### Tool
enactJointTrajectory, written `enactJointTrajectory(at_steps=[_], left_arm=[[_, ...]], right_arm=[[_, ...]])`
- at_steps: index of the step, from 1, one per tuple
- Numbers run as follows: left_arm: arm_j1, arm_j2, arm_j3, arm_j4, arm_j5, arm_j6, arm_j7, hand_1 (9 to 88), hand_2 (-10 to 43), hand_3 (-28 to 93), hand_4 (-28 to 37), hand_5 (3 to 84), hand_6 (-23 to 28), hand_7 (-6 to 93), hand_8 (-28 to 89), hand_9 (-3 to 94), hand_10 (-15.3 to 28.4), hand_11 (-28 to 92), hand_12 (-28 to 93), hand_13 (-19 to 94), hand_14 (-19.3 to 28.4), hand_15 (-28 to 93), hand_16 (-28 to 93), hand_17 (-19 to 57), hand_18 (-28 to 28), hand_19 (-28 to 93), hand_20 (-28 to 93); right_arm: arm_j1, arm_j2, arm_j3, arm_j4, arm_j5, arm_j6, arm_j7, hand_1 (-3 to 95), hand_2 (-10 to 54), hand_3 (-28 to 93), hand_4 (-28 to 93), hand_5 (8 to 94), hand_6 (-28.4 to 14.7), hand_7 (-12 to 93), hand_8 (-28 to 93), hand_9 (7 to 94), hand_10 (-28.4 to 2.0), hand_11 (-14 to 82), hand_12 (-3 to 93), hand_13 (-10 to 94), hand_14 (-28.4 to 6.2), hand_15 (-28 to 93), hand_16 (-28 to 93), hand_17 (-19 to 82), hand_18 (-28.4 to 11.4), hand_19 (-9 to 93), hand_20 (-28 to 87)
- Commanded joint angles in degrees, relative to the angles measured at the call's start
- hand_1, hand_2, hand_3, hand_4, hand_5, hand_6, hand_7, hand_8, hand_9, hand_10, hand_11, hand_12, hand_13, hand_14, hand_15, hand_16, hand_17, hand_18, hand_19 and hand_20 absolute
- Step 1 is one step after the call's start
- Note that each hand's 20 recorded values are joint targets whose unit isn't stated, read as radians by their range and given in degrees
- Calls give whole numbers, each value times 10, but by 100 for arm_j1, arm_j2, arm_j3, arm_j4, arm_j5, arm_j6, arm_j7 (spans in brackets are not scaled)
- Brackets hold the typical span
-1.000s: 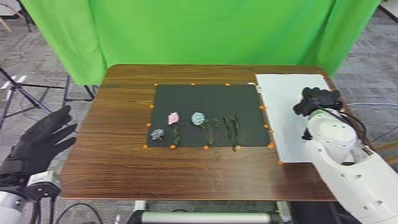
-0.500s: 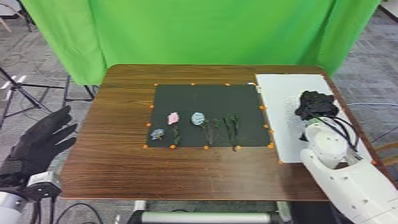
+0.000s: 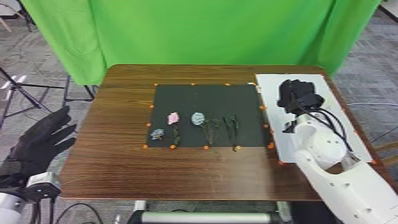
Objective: Arrange flowers
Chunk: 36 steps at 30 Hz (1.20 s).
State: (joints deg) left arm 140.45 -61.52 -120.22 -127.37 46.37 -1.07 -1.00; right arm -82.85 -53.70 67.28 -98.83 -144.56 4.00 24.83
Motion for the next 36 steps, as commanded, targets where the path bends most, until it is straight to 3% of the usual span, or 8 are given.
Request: enactJointTrajectory(at_steps=[1, 14, 36], left_arm=[[9, -30, 15, -31, 0, 10, -61, 237, -6, 696, -279, 220, 6, 176, -85, 178, 90, 89, 215, 132, 111, 151, 81, -126, 187, 367, 82], [-16, -5, 47, -7, -4, -5, -65, 237, -5, 697, -279, 220, 6, 177, -86, 178, 89, 90, 215, 132, 112, 150, 81, -126, 186, 366, 82], [-54, 19, 83, 20, -9, -10, -95, 237, -5, 698, -279, 220, 6, 176, -86, 178, 90, 90, 214, 132, 112, 151, 80, -126, 186, 365, 82]], right_arm=[[332, -556, -561, -400, 116, 41, -494, 516, -95, 835, -283, 674, 31, 535, 21, 835, -58, 243, 546, 777, -15, 568, 392, 280, -184, 772, 487], [701, -1038, -1406, 36, -29, -321, -912, 513, -95, 835, -283, 665, 34, 539, 23, 830, -59, 242, 546, 769, -21, 579, 394, 274, -184, 771, 492], [962, -1276, -1747, 609, -538, -163, -820, 504, -95, 811, -283, 644, 32, 535, 24, 805, -57, 237, 535, 740, -19, 586, 391, 256, -180, 759, 491]])
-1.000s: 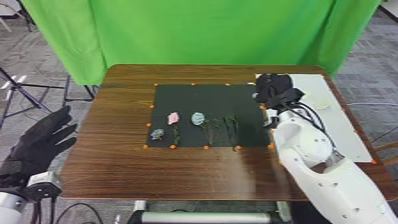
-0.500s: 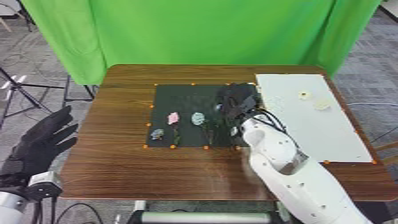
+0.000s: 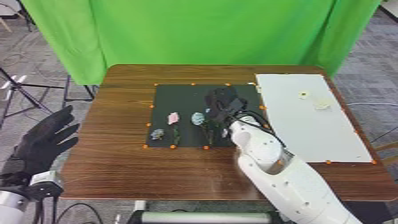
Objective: Arrange flowers
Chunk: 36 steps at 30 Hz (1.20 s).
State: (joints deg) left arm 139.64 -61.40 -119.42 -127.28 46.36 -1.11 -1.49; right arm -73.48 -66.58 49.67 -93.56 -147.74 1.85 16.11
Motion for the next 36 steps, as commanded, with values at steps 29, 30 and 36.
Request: enactJointTrajectory(at_steps=[29, 30, 36], left_arm=[[15, 64, -12, 35, -21, -47, -72, 239, -2, 698, -277, 220, 7, 175, -86, 179, 91, 90, 214, 132, 112, 151, 80, -126, 187, 366, 82], [12, 63, -13, 37, -19, -60, -80, 239, -2, 697, -277, 220, 6, 176, -85, 179, 90, 90, 214, 132, 112, 151, 80, -126, 187, 366, 82], [-21, 76, -5, 55, -18, -92, -99, 239, -2, 699, -278, 220, 7, 174, -86, 178, 91, 92, 215, 132, 112, 152, 80, -127, 187, 366, 82]], right_arm=[[-131, 18, 200, -143, -224, -436, 12, 419, -95, 802, -283, 605, 16, 508, 9, 747, -66, 249, 490, 683, -48, 647, 297, 212, -188, 735, 504], [-141, 17, 207, -156, -209, -439, 12, 417, -95, 801, -283, 603, 15, 508, 10, 743, -66, 256, 484, 681, -48, 650, 294, 211, -188, 734, 504], [-180, 32, 222, -197, -235, -481, -20, 412, -95, 791, -283, 597, 12, 505, 15, 729, -71, 280, 468, 674, -47, 654, 288, 208, -187, 734, 506]])
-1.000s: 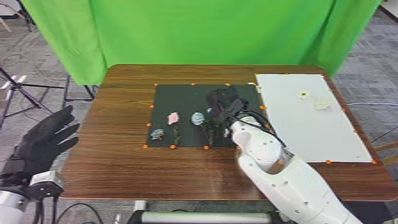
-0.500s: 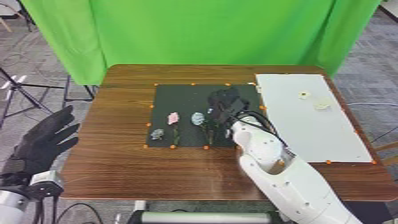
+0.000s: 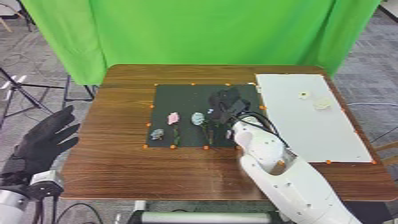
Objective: Arrange flowers
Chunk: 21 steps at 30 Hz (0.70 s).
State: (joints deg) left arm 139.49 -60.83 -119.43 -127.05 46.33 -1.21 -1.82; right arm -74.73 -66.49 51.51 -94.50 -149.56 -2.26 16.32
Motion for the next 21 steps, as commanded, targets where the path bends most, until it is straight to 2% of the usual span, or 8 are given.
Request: enactJointTrajectory(at_steps=[1, 4, 11, 16, 18, 19, 21], left_arm=[[-8, 24, -4, 34, -13, -83, -62, 239, -2, 699, -278, 220, 6, 174, -85, 178, 91, 92, 215, 132, 112, 151, 80, -127, 187, 366, 82], [9, 23, -12, 30, -14, -75, -49, 239, -2, 699, -278, 220, 6, 174, -85, 178, 90, 92, 215, 132, 112, 152, 80, -126, 187, 366, 82], [18, 11, -18, 22, -9, -91, -60, 240, -1, 697, -277, 220, 6, 175, -85, 179, 91, 92, 215, 132, 112, 151, 81, -127, 187, 366, 82], [12, 14, -32, 14, -12, -79, -50, 239, -1, 698, -277, 220, 6, 176, -86, 179, 91, 91, 214, 133, 112, 150, 80, -127, 187, 367, 82], [31, 4, -34, 7, -7, -63, -34, 239, -1, 698, -277, 220, 6, 177, -86, 179, 90, 90, 214, 133, 112, 151, 81, -127, 187, 367, 82], [40, -5, -39, 1, -8, -64, -29, 239, -1, 698, -277, 220, 6, 177, -86, 179, 90, 90, 214, 133, 112, 151, 81, -127, 187, 367, 82], [70, -28, -46, -12, -4, -49, -19, 239, -1, 698, -277, 220, 6, 178, -86, 179, 90, 90, 214, 133, 112, 150, 80, -126, 187, 366, 82]], right_arm=[[-63, 23, 44, -100, -34, -60, -60, 405, -95, 781, -283, 594, 13, 506, 13, 719, -73, 309, 440, 673, -47, 655, 287, 207, -188, 732, 508], [-85, 30, 53, -120, -60, -105, -44, 376, -95, 782, -283, 596, 13, 486, 17, 699, -81, 363, 390, 666, -49, 658, 287, 203, -190, 730, 511], [-117, 42, 142, -201, -65, -189, 17, 364, -95, 792, -283, 590, 11, 466, 16, 685, -83, 382, 363, 653, -52, 660, 286, 194, -191, 727, 511], [-37, 234, 420, -389, -21, -13, 318, 343, -95, 816, -283, 575, 9, 438, 2, 656, -89, 397, 336, 632, -54, 667, 282, 185, -193, 725, 513], [35, 391, 594, -368, 40, 28, 484, 330, -95, 835, -283, 555, 10, 434, -49, 624, -93, 416, 300, 608, -61, 676, 272, 177, -193, 722, 515], [70, 475, 689, -328, 21, 42, 574, 318, -95, 855, -282, 532, 9, 438, -145, 585, -100, 417, 292, 578, -65, 671, 259, 164, -193, 717, 514], [179, 706, 813, -218, 64, -88, 810, 307, -95, 874, -283, 486, -3, 425, -180, 525, -112, 396, 281, 531, -70, 647, 242, 145, -192, 703, 506]])
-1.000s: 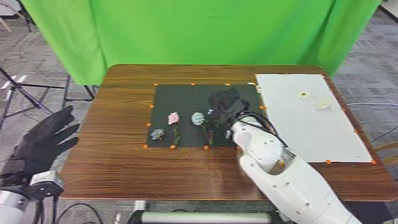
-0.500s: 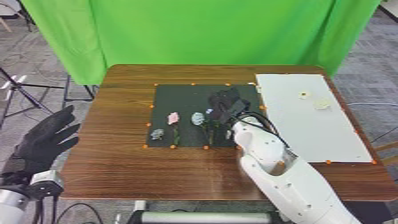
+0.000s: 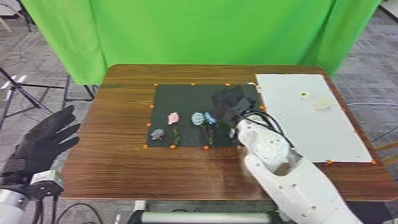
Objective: Arrange flowers
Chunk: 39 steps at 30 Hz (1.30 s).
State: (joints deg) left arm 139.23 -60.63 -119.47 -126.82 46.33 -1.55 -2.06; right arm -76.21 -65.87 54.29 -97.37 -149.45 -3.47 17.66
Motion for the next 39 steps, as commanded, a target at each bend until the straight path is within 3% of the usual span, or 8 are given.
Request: enactJointTrajectory(at_steps=[1, 4, 8, 18, 28, 34, 37, 39], left_arm=[[110, -63, -46, -43, -6, -6, 13, 240, -1, 698, -278, 219, 6, 178, -86, 179, 90, 90, 214, 133, 112, 150, 80, -126, 187, 366, 82], [154, -96, -62, -66, 4, 8, 53, 239, -1, 698, -277, 220, 6, 177, -87, 179, 90, 91, 215, 133, 112, 151, 80, -126, 187, 366, 82], [206, -138, -85, -90, 12, 47, 100, 239, -1, 698, -278, 220, 6, 178, -87, 178, 91, 91, 215, 133, 112, 151, 80, -126, 187, 367, 82], [225, -182, -73, -107, 18, 71, 143, 239, -2, 699, -277, 220, 7, 177, -86, 179, 90, 91, 214, 133, 112, 151, 80, -126, 187, 366, 81], [206, -184, -85, -104, 6, 59, 111, 238, -2, 700, -278, 221, 6, 175, -86, 179, 90, 92, 214, 133, 113, 153, 80, -126, 187, 366, 82], [229, -190, -89, -115, -15, 64, 138, 240, -1, 698, -279, 220, 6, 175, -86, 179, 91, 91, 214, 133, 112, 152, 79, -126, 187, 366, 82], [235, -189, -81, -117, 0, 80, 129, 239, 0, 695, -281, 220, 5, 177, -86, 180, 91, 91, 214, 133, 112, 153, 80, -126, 187, 366, 82], [233, -188, -70, -116, 10, 69, 131, 238, 0, 696, -281, 220, 6, 176, -86, 180, 91, 92, 214, 134, 113, 154, 80, -126, 187, 367, 82]], right_arm=[[347, 745, 642, 119, 104, -109, 779, 305, -95, 879, -283, 460, -11, 414, -179, 497, -116, 381, 276, 509, -73, 631, 232, 136, -191, 694, 500], [442, 1018, 876, 336, 339, -658, 1239, 300, -95, 887, -282, 367, -33, 374, -162, 395, -138, 305, 258, 419, -90, 543, 187, 114, -189, 662, 469], [450, 1293, 1107, 736, 569, -712, 1584, 296, -95, 888, -279, 274, -65, 294, -121, 283, -163, 196, 261, 306, -126, 320, 201, 84, -190, 595, 368], [280, 1432, 1521, 1150, 838, -678, 2063, 293, -95, 882, -274, 222, -80, 222, -90, 218, -171, 92, 267, 268, -159, 99, 260, 61, -201, 525, 260], [343, 1256, 1630, 1303, 1417, -1569, 2395, 308, -89, 874, -274, 303, -66, 286, -125, 372, -162, 224, 224, 476, -112, 318, 179, 129, -190, 623, 273], [157, 1298, 1568, 1342, 1246, -1065, 2060, 369, -82, 872, -279, 419, -39, 391, -175, 484, -142, 339, 226, 597, -68, 429, 186, 203, -189, 714, 318], [-18, 1307, 1563, 1222, 967, -563, 1692, 494, -67, 809, -281, 528, -9, 567, 20, 658, -84, 307, 435, 729, -9, 447, 330, 293, -180, 782, 385], [-67, 1286, 1552, 1138, 912, -319, 1540, 527, -75, 803, -282, 587, 5, 589, 59, 741, -74, 299, 505, 777, -8, 489, 348, 329, -180, 802, 417]])
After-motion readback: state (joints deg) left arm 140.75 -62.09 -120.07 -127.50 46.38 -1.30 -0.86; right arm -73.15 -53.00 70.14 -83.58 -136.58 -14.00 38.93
